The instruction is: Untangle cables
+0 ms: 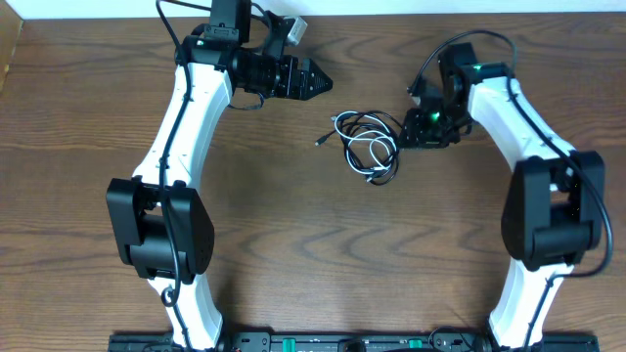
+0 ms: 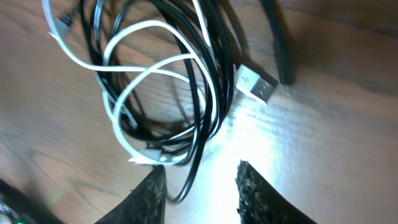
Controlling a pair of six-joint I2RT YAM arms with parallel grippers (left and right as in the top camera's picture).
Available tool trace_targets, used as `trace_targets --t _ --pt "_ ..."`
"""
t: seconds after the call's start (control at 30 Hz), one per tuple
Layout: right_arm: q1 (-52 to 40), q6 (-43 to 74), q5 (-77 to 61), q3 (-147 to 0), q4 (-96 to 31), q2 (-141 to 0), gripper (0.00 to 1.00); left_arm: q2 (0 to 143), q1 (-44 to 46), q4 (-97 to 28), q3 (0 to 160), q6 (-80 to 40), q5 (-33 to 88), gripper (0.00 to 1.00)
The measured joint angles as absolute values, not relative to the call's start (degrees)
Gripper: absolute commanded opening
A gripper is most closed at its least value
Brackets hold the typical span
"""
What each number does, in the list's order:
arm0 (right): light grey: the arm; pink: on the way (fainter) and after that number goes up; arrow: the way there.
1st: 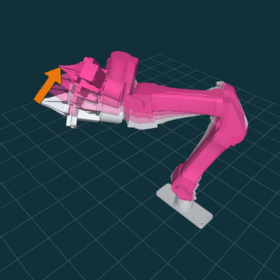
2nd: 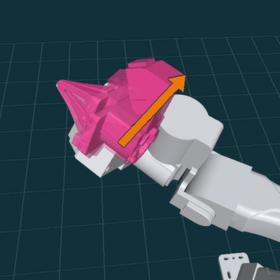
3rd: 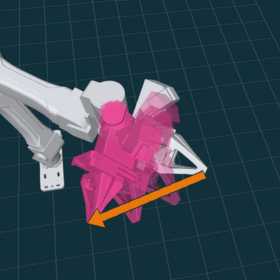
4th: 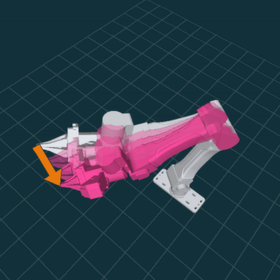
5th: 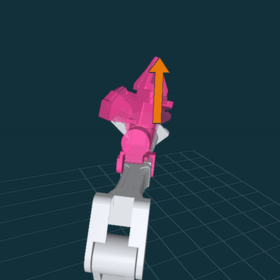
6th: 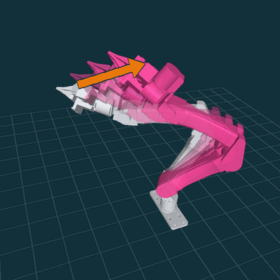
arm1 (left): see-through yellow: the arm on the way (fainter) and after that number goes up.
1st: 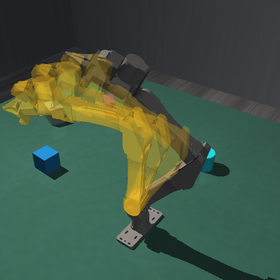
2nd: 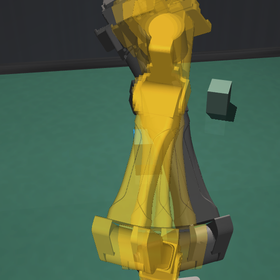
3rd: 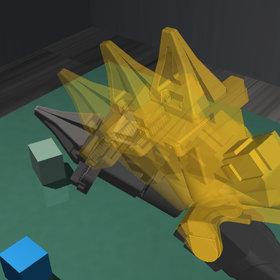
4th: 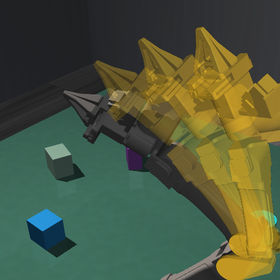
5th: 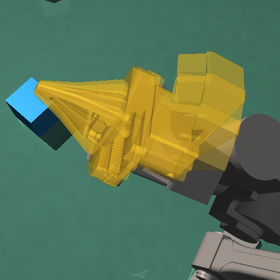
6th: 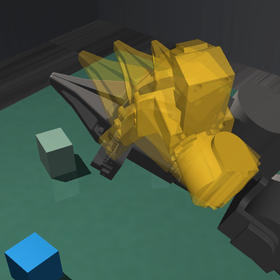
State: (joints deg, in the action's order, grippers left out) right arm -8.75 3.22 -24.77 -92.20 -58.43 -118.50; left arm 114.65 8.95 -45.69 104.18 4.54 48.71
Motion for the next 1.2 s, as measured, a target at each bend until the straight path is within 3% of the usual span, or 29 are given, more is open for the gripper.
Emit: trace_targets --t 0.23,0.67,0.97,1.2 --pt "-11.79 10.52 -21.98 -91.68 -56.99 -119.17 0.32 114.65 8.95 -45.71 104.18 4.56 48.71 0.78" --pt "-15.09 18.65 -16.49 -85.41 -45.45 -121.89 0.01 114.65 8.95 -45.71 104.18 4.56 48.53 0.77" --pt "-15.55 13.96 -21.12 -85.34 -45.45 -121.08 0.01 114.65 8.95 -45.71 104.18 4.56 48.53 0.77" --pt "-13.47 14.94 -28.75 -87.09 -40.84 -104.09 0.01 114.65 8.95 -44.95 104.18 4.56 49.84 0.77"
